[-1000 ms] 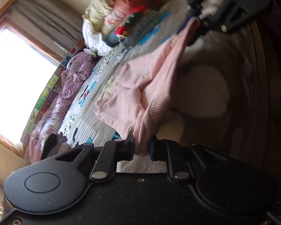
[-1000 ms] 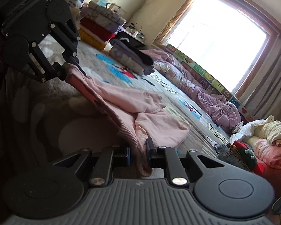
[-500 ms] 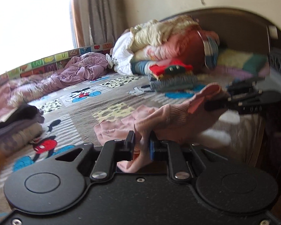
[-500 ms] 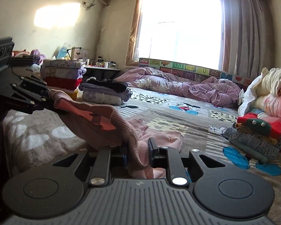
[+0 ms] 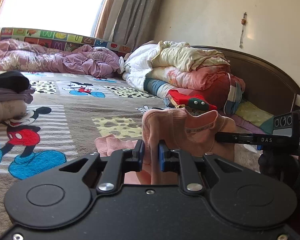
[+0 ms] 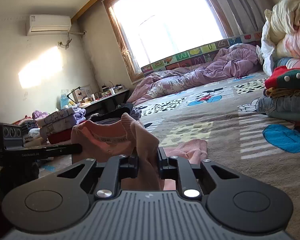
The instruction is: Fold clothes
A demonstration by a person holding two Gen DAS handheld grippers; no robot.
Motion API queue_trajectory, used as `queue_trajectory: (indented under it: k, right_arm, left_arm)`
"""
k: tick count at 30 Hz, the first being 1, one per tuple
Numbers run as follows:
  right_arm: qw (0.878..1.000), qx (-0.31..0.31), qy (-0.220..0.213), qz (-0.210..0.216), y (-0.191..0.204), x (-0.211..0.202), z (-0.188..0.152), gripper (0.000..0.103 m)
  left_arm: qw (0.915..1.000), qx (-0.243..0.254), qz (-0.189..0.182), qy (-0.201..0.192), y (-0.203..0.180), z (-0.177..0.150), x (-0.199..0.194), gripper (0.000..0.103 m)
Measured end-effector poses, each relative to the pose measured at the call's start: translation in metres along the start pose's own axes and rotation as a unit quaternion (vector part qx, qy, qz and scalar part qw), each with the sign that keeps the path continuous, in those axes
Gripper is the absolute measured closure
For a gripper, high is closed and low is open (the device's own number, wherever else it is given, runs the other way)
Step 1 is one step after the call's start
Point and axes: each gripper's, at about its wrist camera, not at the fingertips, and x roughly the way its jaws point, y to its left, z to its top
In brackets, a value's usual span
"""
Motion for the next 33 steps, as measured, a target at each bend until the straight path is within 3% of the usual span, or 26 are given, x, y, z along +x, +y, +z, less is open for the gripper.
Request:
queue_trajectory:
  k: [9, 20, 33]
  right_arm:
    - [0.996, 0.079, -0.015, 0.035, -0.037, 0.036, 0.014, 0.086]
    - [0.991, 0.123, -0.021, 0.045, -0.062, 0.070, 0.023, 0.088]
    - [0.982, 0.187, 0.013, 0.034, -0.095, 0.118, 0.024, 0.088]
  left_arm:
    - [0.9986, -0.047, -0.016, -0.016, 0.029, 0.008, 0.021, 0.090]
    - [0.9972, -0.070, -0.023, -0.017, 0.061, 0.018, 0.052, 0.090]
    - [0.9933, -0.113, -0.012, 0.021, 0.094, 0.015, 0.087, 0.090]
